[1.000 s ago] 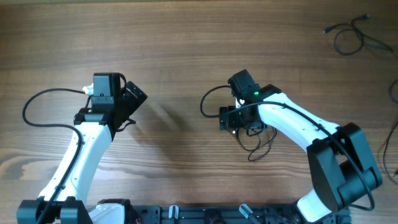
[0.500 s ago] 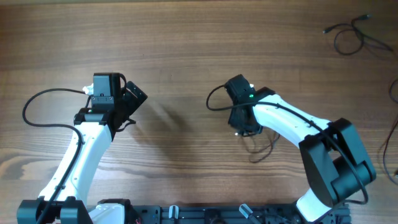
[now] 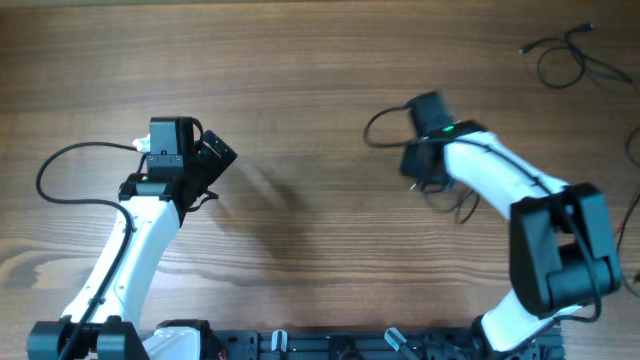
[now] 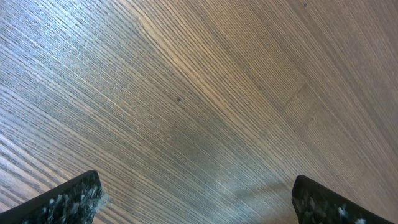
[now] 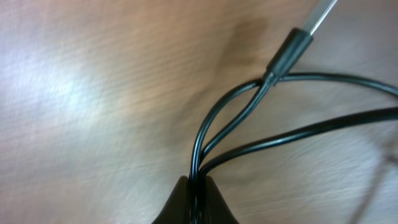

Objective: Untangle cables
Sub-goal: 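Carry the held cable with the right gripper to the top right, then lay the cable at the right side and open the right gripper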

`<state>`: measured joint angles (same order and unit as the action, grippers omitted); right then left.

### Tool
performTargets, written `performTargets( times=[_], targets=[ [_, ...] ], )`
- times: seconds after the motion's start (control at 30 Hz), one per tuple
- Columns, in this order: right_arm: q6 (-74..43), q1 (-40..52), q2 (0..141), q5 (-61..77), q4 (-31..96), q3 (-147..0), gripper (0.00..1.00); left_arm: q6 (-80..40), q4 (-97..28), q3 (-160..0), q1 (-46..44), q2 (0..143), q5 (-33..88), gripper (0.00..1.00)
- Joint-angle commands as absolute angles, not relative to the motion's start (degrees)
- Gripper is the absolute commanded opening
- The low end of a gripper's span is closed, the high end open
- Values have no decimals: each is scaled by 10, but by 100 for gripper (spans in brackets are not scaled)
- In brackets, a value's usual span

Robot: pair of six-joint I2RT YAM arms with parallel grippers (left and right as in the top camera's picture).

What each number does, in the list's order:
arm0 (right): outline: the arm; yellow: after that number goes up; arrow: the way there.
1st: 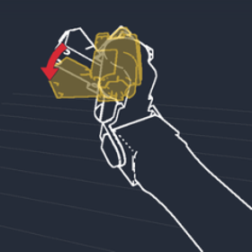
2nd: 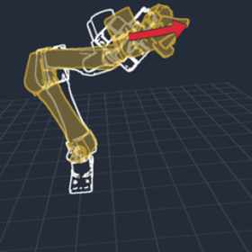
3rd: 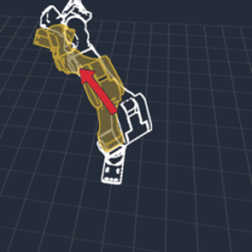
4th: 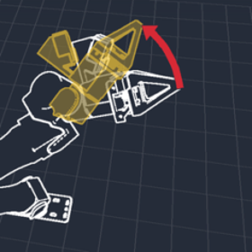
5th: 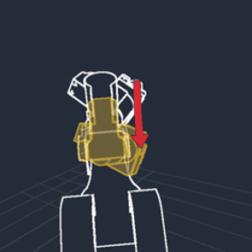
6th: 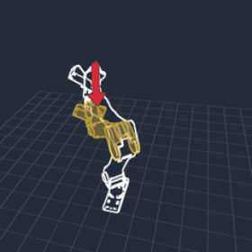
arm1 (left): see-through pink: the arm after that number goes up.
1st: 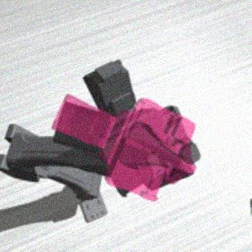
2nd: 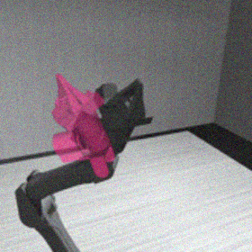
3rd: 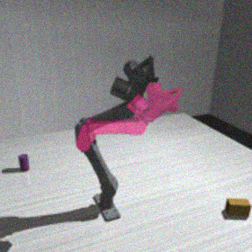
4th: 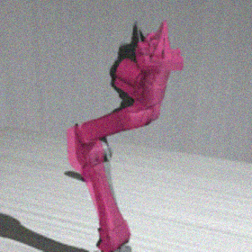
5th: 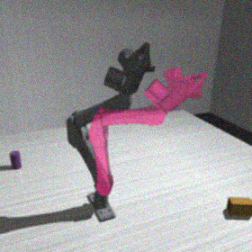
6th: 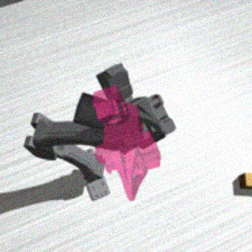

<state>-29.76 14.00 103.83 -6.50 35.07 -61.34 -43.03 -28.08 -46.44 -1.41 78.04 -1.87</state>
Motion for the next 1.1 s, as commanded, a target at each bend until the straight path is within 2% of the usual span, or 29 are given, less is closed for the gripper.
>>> performTargets(
  times=[0.0,0.27,0.43,0.57,0.6,0.63,0.7,1.07],
  targets=[
    [-120,57,1029,-117,321,-631,4,-438,-279,-465,-11,777,-25,100],
    [77,-128,1034,-73,180,-631,4,-438,-279,-465,-11,777,-25,100],
    [146,-158,1065,-59,146,-631,4,-438,-279,-465,-11,777,-25,100],
    [143,-164,1096,-59,134,-631,6,-438,-279,-465,-11,777,-25,100],
    [131,-164,1098,-59,134,-631,26,-438,-279,-465,-11,777,-25,100],
    [113,-162,1097,-59,132,-632,60,-438,-279,-465,-11,777,-25,100],
    [90,-157,1088,-58,139,-639,100,-438,-279,-465,-11,777,-25,100],
    [43,-94,926,-59,359,-805,100,-438,-279,-465,-11,777,-25,100]
  ],
)
